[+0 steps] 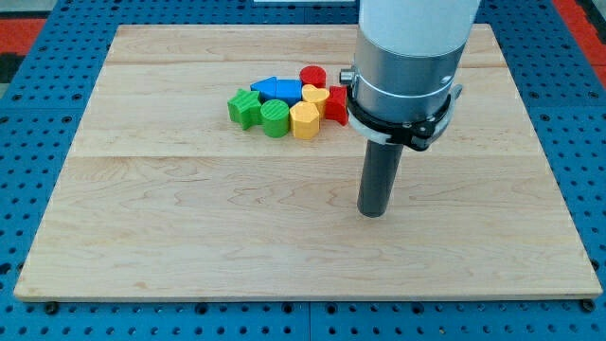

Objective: Separate the yellow hexagon from green circle

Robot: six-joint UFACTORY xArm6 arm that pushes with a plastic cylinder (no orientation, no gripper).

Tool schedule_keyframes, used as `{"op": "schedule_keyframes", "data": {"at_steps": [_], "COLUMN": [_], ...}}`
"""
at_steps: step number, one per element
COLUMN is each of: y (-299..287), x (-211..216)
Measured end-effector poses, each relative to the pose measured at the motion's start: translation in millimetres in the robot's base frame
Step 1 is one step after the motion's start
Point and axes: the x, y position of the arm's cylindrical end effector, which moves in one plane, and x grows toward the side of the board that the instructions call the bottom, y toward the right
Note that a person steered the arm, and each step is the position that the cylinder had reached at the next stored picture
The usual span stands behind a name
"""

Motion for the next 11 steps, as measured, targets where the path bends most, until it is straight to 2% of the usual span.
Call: {"op": "schedule_keyframes", "data": {"at_steps": [2,3,4,5,6,8,9,10,11], "y": [-43.9,-97.1,-137.3,-91.1,-85.5,-87.5,-80.4,-67.5,-66.9], "x": [16.3,-2.9,-79.6,-99.5,-102.4,-154.5,-160.6,-148.7,-114.1]}}
